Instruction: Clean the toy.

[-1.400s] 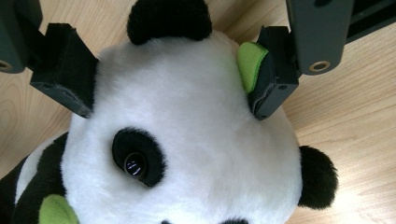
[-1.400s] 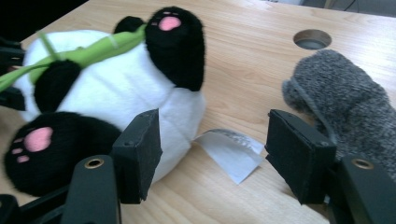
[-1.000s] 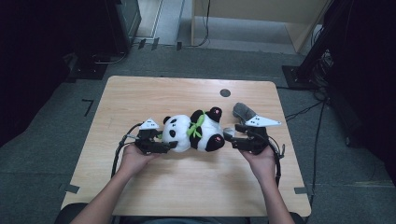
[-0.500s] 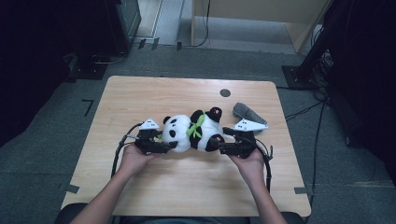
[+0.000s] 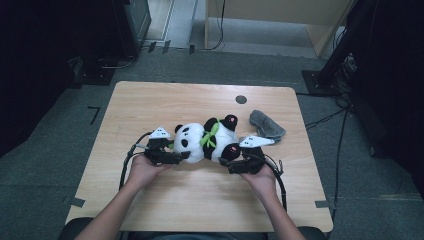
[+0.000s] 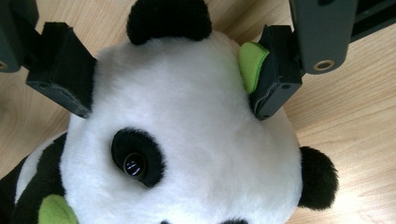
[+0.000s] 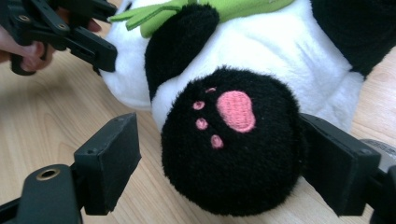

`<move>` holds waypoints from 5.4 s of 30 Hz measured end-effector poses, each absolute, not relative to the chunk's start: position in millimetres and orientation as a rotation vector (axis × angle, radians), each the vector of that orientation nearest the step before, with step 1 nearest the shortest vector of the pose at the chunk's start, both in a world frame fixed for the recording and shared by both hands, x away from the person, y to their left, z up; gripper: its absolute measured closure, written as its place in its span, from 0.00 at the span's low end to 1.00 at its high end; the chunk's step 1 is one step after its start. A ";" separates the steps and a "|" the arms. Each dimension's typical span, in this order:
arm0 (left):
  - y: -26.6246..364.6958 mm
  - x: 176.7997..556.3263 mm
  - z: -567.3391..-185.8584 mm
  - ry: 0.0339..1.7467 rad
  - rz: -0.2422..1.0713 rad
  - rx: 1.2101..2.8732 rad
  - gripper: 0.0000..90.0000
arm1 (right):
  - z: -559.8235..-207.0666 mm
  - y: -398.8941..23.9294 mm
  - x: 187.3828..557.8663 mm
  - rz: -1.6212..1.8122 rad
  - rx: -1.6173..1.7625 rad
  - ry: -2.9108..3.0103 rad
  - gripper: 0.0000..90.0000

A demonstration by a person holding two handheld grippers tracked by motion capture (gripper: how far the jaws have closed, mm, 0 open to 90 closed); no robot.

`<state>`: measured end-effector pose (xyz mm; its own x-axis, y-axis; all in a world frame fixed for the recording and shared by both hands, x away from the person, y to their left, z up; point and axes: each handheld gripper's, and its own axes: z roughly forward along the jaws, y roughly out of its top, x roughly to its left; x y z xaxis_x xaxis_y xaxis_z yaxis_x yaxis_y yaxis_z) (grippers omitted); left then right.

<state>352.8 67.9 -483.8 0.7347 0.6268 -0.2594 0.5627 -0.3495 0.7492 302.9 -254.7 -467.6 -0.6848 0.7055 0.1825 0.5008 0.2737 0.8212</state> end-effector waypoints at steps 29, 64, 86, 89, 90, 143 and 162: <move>69.7 355.1 -485.3 0.914 0.101 2.002 0.39 | -477.7 -243.0 312.0 1.219 1.086 2.216 0.35; 95.8 355.5 -466.9 0.689 0.104 1.962 0.27 | -411.3 -262.3 336.0 1.294 1.353 2.252 0.67; 92.4 359.8 -471.4 0.707 0.207 1.940 0.22 | -413.6 -237.9 330.9 1.402 1.354 2.353 0.68; 91.3 358.8 -469.7 0.728 0.221 1.946 0.43 | -415.6 -236.4 331.7 1.384 1.347 2.356 0.68; 92.0 358.8 -468.8 0.739 0.216 1.937 0.49 | -415.9 -237.5 332.2 1.390 1.351 2.352 0.67; 98.4 357.3 -437.4 0.773 0.040 1.851 0.45 | -434.1 -241.6 322.1 1.303 1.019 2.283 0.55; 101.6 346.8 -452.6 0.653 0.113 1.928 0.29 | -416.8 -260.8 321.5 1.370 1.147 2.254 0.56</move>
